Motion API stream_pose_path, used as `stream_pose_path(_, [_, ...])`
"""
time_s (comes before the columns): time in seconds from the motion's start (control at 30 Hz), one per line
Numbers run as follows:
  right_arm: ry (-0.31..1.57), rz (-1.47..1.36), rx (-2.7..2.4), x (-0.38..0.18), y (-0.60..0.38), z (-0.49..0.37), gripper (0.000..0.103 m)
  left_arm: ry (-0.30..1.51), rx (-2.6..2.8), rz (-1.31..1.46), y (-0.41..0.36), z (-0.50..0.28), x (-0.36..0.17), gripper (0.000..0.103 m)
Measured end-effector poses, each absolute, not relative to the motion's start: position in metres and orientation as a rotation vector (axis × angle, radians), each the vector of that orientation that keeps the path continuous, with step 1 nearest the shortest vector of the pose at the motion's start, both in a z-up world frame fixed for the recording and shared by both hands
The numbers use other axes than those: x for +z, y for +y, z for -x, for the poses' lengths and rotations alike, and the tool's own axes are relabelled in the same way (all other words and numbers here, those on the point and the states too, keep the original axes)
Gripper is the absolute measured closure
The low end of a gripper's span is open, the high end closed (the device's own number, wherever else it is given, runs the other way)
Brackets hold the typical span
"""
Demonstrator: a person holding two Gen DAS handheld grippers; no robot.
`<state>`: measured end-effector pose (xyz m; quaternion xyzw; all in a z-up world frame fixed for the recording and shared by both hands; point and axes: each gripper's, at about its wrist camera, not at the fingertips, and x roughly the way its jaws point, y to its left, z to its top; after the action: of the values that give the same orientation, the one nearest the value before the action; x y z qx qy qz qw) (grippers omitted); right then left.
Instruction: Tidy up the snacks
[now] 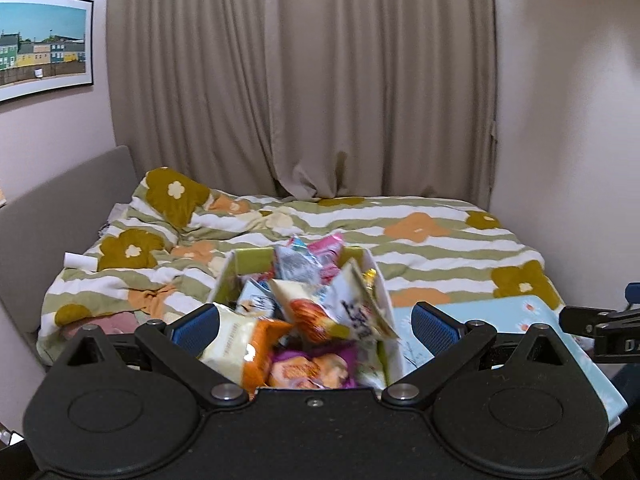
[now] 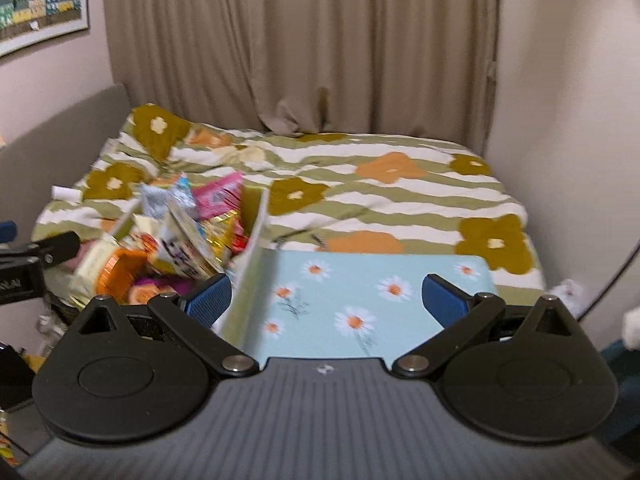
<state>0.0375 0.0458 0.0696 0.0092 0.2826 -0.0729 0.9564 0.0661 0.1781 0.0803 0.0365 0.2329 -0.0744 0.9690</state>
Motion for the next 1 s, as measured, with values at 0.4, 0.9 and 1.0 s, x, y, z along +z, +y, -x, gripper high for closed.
stream_pose_path(0.4, [0.579,-0.034,-0.194,0.057,0.036,-0.006,0.000,0.454,-0.141,-0.117,0.167,-0.047,0.071,0.000])
stream_pose_path(0.9, [0.580,-0.047,-0.198,0.055,0.032,-0.005,0.000,0.470,-0.155,-0.097,0.169,-0.047,0.069,0.000])
stream_pose_path(1.0, [0.579,-0.047,-0.197,0.055,0.031,-0.005,0.000,0.474,-0.160,-0.093,0.169,-0.047,0.068,0.000])
